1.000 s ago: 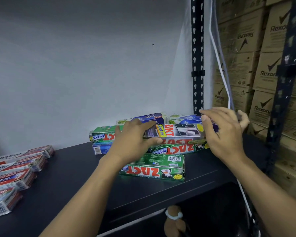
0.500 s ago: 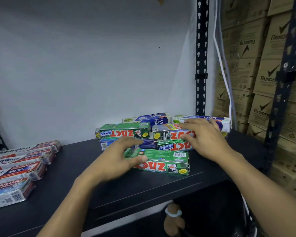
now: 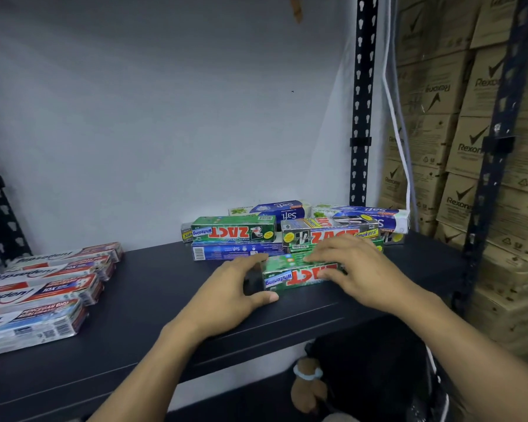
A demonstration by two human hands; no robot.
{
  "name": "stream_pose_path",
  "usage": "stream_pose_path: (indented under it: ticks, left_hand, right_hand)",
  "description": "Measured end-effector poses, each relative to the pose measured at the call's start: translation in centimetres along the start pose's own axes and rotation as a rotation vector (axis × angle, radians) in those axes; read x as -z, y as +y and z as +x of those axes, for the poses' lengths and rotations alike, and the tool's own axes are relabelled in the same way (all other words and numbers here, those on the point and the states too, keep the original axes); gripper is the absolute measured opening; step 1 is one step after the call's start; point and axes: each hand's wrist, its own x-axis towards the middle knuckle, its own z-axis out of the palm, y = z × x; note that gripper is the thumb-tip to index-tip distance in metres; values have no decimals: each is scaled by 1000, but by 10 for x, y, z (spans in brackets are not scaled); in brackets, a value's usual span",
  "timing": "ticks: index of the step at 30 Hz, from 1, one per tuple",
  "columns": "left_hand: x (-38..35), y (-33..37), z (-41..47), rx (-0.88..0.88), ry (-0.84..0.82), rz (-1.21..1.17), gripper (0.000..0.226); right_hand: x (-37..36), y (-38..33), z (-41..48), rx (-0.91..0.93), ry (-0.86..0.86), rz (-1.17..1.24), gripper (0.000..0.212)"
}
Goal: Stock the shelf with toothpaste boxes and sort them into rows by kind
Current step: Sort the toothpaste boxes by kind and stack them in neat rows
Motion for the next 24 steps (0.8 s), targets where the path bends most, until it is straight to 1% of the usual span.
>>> stream_pose_path:
  ticks: [1,3,5,7,9,11,13,14,16,19,21,23,24]
  left_hand:
    - [3,-2,0,8,-19,-26,72]
    - [10,-11,3,33,13,-69,62]
    - [18,-22,11,37,117,-32,50]
    - [27,-36,24,20,220,78,43]
    - [38,-50,40,55,296,130,45]
    - [49,-62,56,134,342,152,55]
    - [54,-72,64,204,333,120,66]
    - [53,-76,66,224,321,59,68]
    - [46,-81,64,230,317,-96,60]
    - [41,-84,59,231,386,-228,42]
    - [45,-81,57,210,402,-198,34]
    - [47,-76,53,158,387,-145,29]
    - [48,-73,50,135,394,-147,28]
  right_hand:
    - [0,9,-3,-17,23,-5,33]
    - [1,23,-10,-62,77,-8,33]
    - [-1,32,-15,-101,107,-14,33]
    - [-5,37,-17,-121,139,-21,33]
    - [-9,40,-19,-154,182,-3,33]
    - [-13,42,-19,-191,219,23,34]
    - [-14,43,-19,-216,234,30,35]
    - [-14,42,-18,-233,229,28,35]
    - [-14,42,-18,-268,216,20,34]
    - [-12,39,-16,-324,189,17,34]
    - [-11,34,-11,-345,175,28,32]
    - [-11,25,-2,-332,233,56,27]
    - [-11,19,4,-315,279,55,29]
